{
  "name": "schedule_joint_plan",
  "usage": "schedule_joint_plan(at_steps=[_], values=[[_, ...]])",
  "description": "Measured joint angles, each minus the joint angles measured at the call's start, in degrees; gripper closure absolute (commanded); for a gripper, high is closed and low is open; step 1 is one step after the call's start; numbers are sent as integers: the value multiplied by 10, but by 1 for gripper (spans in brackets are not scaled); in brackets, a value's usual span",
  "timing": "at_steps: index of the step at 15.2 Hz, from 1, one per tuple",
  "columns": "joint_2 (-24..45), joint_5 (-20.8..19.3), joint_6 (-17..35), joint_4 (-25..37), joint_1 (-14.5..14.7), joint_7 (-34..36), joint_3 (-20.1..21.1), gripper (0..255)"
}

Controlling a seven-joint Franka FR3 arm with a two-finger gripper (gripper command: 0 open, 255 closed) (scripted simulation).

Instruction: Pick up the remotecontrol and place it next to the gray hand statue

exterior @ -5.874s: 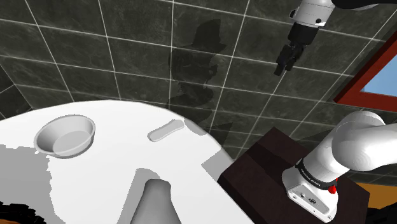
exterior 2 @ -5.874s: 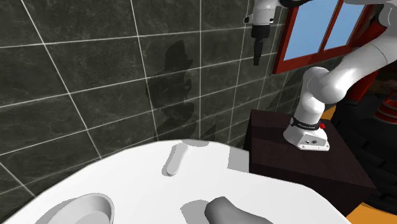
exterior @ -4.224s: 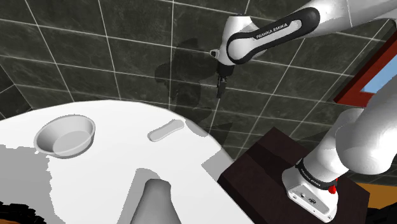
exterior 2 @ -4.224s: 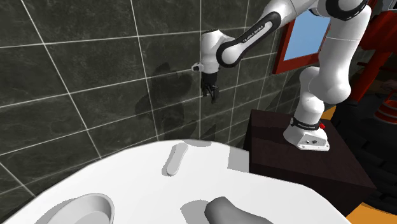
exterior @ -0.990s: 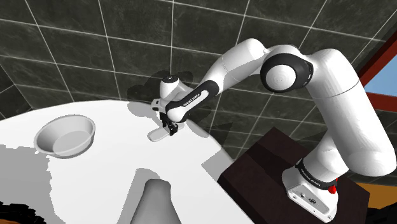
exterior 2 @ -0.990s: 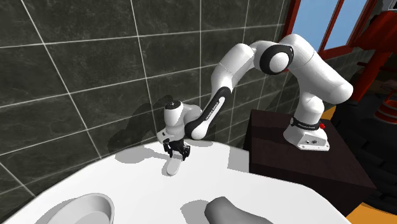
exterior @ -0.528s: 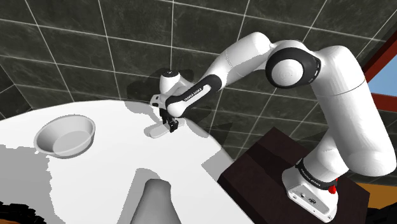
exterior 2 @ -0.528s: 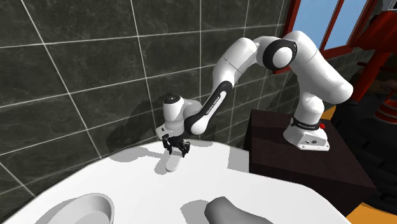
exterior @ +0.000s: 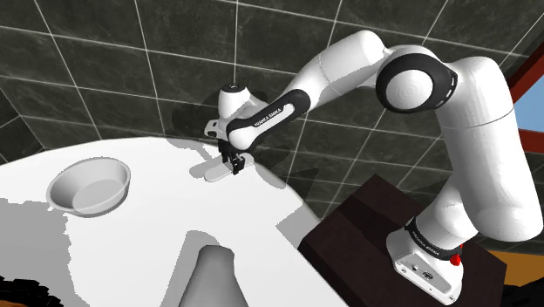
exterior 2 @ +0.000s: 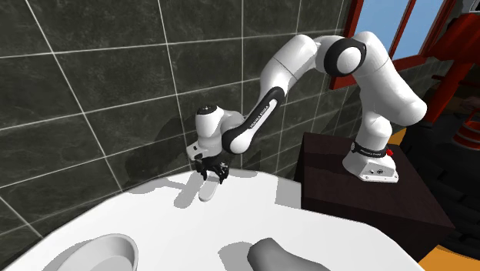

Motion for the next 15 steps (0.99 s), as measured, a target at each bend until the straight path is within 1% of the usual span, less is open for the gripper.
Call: schedule_joint_plan(at_steps=[3,15], values=[[-21,1,-10,-11,-2,-2,1,255],[-83,6,-68,-14,-4,-5,6,255]])
